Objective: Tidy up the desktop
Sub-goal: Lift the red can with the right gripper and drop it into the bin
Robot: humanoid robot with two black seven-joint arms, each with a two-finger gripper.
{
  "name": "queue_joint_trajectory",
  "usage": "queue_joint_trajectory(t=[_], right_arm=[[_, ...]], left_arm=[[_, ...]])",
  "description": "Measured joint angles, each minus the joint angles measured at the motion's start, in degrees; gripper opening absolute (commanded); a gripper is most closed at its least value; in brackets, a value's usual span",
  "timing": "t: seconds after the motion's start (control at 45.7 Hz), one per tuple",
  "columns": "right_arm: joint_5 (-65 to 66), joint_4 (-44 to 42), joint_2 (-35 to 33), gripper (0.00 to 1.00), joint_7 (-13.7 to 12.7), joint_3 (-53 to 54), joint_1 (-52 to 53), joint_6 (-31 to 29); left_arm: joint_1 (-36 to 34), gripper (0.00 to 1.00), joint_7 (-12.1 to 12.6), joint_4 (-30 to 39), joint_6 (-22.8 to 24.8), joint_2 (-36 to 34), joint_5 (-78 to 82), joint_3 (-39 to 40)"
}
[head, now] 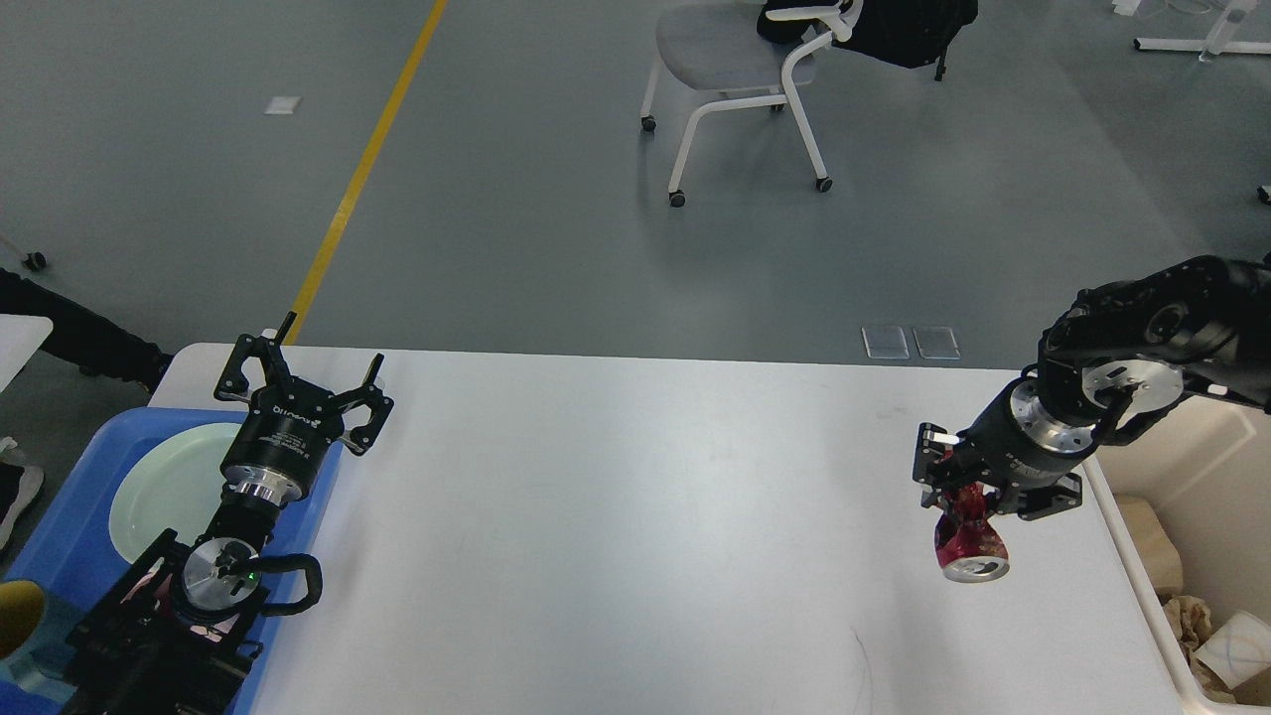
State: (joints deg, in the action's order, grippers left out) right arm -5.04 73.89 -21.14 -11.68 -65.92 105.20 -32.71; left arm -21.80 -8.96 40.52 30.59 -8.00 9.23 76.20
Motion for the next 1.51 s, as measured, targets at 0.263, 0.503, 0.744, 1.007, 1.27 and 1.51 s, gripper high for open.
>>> queue_joint_trajectory(t=[0.263, 0.503, 0.744, 1.007, 1.27, 1.51], right_arm=[[-0.7, 11.8, 0.4, 0.0, 0.4, -10.3, 19.3, -5.2], [-1.3, 16.0, 0.3, 0.0, 0.7, -13.8, 27.8, -7.6], [-2.4, 13.4, -0.3, 0.0, 0.7, -17.6, 26.2, -2.6], [-4.1, -1.9, -11.0, 0.0, 0.1, -18.5, 11.2, 2.3], [-4.1, -17.2, -21.7, 0.0, 0.0, -6.1, -13.9, 16.9], [-4.1, -41.3, -17.6, 0.0, 0.0, 8.8, -42.3, 21.0]], left_arm=[[0.0, 0.96, 0.0, 0.0, 0.0, 0.0, 0.0, 0.0], [0.0, 0.96, 0.0, -0.1, 0.0, 0.0, 0.0, 0.0], [0.0, 0.96, 0.0, -0.1, 0.0, 0.0, 0.0, 0.0], [0.0, 0.96, 0.0, 0.0, 0.0, 0.0, 0.0, 0.0], [0.0, 0.96, 0.0, 0.0, 0.0, 0.0, 0.0, 0.0], [0.0, 0.96, 0.0, 0.0, 0.0, 0.0, 0.0, 0.0]])
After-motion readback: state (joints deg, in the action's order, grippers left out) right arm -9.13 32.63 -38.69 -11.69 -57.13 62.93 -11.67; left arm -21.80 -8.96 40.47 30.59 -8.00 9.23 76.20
